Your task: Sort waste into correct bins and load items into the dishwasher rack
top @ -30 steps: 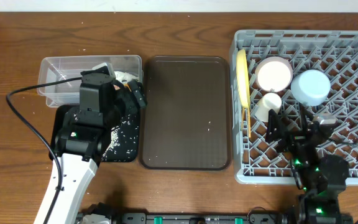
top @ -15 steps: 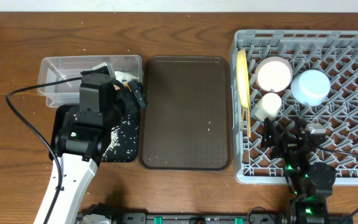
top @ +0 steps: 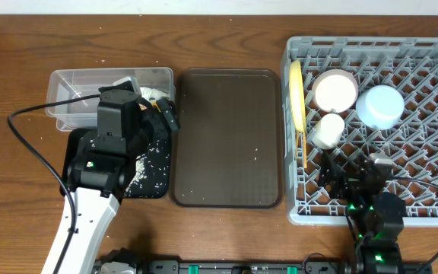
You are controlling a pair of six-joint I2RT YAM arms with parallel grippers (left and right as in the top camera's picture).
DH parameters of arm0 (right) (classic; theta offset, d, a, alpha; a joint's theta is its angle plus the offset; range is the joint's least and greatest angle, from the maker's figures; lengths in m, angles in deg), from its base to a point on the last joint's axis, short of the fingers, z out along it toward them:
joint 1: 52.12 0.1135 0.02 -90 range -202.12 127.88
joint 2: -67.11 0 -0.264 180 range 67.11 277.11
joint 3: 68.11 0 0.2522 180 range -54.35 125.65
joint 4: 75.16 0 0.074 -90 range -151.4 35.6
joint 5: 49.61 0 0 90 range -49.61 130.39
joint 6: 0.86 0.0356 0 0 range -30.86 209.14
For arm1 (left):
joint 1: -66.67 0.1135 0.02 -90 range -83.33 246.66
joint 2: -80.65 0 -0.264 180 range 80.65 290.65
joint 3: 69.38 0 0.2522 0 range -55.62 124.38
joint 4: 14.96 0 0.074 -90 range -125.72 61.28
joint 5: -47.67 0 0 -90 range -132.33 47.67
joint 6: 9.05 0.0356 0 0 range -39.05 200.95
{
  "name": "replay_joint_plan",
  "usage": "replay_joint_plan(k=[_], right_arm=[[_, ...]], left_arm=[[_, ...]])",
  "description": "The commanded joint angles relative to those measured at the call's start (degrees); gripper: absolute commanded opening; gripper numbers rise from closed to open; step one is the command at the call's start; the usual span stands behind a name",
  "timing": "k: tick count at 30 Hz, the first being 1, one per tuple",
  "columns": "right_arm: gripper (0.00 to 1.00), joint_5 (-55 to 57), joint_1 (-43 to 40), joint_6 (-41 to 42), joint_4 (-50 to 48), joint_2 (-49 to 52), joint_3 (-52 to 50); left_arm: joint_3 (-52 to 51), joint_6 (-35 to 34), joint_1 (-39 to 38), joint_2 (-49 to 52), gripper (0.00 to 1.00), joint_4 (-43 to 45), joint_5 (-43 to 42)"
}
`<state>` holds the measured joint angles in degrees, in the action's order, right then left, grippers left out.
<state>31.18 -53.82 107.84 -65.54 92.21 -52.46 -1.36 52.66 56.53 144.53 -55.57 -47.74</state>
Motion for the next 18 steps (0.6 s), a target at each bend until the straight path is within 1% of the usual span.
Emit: replay_joint_plan(k=[1,12,15,18], right_arm=[[0.99,0.0,0.6,1.4,6.8,0.5,-1.6],[0.99,0.0,0.6,1.4,7.6,0.6,-1.6],[0.99,0.0,0.6,1.4,7.6,-1.7,-1.6],[0.99,0.0,0.2,1.4,7.6,-8.1,-1.6]], left_arm=[[1.0,0.5,0.2,0.1,0.9,-0.1,0.5],[1.0,0.5,0.2,0.1,0.9,-0.1,0.5],[1.0,0.5,0.2,0.1,0.9,-0.1,0.5],[1.0,0.5,0.2,0.1,0.9,-0.1,0.5]])
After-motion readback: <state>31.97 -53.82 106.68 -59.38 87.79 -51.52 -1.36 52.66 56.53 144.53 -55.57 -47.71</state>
